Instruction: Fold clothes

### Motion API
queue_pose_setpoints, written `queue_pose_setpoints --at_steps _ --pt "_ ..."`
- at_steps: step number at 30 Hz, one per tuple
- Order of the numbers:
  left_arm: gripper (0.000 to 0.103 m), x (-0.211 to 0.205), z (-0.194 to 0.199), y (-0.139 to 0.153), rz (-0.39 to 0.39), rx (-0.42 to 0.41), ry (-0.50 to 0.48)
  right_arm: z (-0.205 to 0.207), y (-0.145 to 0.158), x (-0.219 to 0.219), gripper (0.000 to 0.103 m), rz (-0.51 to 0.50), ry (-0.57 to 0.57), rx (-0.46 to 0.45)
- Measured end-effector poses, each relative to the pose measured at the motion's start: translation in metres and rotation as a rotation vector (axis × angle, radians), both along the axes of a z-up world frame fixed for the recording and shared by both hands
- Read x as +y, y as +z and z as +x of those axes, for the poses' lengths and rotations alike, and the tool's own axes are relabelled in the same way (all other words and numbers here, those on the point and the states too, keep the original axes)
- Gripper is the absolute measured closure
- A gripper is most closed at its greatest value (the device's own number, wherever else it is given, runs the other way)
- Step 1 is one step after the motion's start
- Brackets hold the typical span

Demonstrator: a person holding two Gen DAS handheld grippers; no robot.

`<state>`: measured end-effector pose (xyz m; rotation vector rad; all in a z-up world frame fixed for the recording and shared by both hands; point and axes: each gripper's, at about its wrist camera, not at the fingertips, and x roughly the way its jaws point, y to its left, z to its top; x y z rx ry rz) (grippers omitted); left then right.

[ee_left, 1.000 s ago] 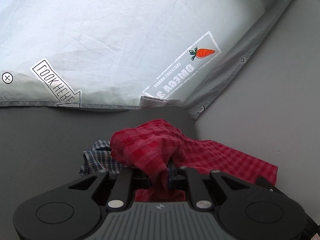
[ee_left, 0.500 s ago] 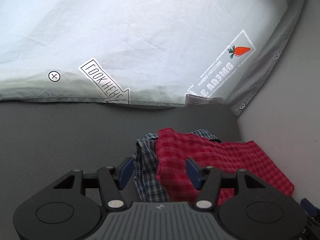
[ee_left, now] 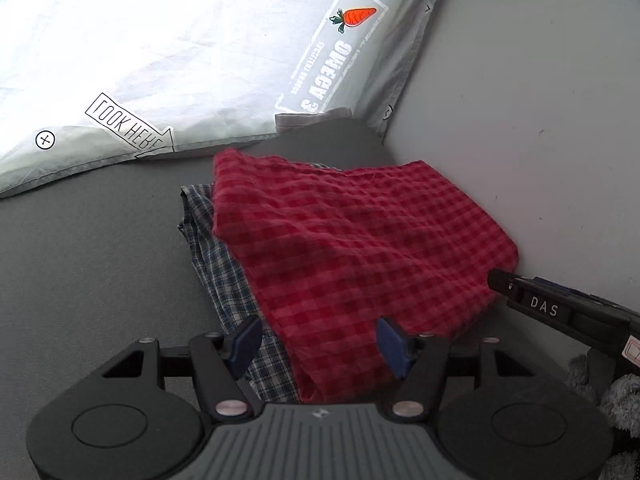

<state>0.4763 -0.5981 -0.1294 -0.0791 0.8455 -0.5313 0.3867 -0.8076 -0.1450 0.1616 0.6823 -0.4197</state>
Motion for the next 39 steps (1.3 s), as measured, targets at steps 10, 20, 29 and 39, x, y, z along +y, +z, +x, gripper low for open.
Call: queue_pose_setpoints --at_steps 10,20,29,39 --pt "0.000 0.143 -0.137 0.099 -0.034 -0.247 0.305 -0.093 0.079 0.102 0.010 0.033 0.176 -0.147" --pt "0.000 0.277 -0.295 0.157 -0.191 -0.507 0.450 -0.192 0.138 0.238 0.001 0.041 0.390 -0.261" --pt "0.000 0.412 -0.375 0.174 -0.061 -0.527 0.468 -0.275 0.163 0.385 0.001 0.042 0.424 -0.346" --pt "0.000 0.556 -0.457 0.182 0.091 -0.377 0.531 -0.361 0.177 0.540 0.001 0.063 0.459 -0.239"
